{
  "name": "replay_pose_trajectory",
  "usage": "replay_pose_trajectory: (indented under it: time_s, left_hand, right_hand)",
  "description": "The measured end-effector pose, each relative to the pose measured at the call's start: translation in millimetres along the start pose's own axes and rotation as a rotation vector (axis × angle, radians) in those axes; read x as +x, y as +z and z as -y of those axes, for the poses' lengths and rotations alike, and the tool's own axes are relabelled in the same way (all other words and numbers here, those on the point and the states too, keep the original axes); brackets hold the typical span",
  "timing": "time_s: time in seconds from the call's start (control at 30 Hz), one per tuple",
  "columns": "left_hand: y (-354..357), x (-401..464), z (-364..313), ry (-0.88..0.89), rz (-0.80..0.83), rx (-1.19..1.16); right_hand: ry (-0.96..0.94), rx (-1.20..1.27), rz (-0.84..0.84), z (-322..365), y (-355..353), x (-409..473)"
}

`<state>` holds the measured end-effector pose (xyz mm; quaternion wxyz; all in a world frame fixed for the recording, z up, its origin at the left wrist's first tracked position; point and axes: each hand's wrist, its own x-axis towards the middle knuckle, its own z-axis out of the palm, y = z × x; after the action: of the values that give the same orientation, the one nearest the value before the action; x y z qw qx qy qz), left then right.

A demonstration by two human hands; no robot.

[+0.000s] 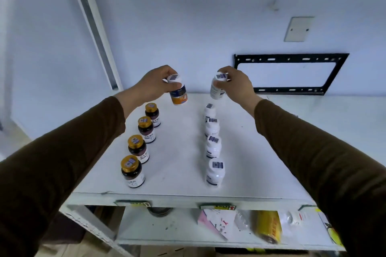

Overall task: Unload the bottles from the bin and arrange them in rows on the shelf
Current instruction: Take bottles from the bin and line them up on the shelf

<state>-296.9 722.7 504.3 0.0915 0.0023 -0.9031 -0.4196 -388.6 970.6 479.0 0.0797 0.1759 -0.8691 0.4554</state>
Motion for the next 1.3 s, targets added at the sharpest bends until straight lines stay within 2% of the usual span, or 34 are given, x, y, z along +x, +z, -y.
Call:
replay_pose_trajectory:
  time_s: [0.27,0.53,0.87,1.03,1.3]
  left_hand:
    - [0,44,36,0.011,0.055,0.006]
    - [7,67,63,0.009,0.12,0.019]
    - [12,83,70,0.017,0.15,0.009]
    - [15,85,66,0.032,0.158,0.016]
    - [22,88,48,0.074,0.145,0.017]
  right_hand:
    - [0.15,-0.074,0.116,-28,55,52]
    - [0.235,-0.217,0.213,-59,87,68]
    - [0.26,-0.383,0.244,-62,94,73]
    - [0.297,-0.348,0.269,-64,90,71]
    - [0.245,-0.332,0.17,-62,58,60]
